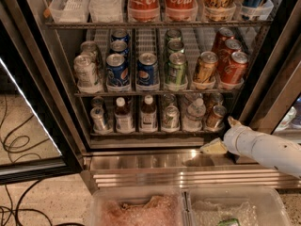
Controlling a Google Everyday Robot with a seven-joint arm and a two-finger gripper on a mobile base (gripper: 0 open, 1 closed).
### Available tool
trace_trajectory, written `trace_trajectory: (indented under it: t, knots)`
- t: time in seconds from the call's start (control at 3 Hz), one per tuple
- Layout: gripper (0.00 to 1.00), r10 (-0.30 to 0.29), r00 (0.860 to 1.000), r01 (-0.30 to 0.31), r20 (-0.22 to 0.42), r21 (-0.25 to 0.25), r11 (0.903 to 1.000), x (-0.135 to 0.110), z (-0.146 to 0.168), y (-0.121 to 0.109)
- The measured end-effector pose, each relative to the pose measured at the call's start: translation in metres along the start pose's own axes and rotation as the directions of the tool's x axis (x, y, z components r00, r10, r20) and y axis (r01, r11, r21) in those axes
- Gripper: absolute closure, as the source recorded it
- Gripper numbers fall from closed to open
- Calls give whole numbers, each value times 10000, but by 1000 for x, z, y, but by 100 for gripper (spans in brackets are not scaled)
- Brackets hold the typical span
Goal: Pick orange can from bottom shelf of fridge
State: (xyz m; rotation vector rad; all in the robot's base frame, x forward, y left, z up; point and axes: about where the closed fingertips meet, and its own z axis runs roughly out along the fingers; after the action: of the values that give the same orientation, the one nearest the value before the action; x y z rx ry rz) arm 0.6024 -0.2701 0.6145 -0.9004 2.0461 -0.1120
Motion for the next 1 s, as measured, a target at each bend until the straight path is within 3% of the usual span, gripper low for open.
trace_trajectory:
  t: [1.0]
  knots:
    - [0, -24, 9997, 25, 245, -74, 10000, -4, 1, 5]
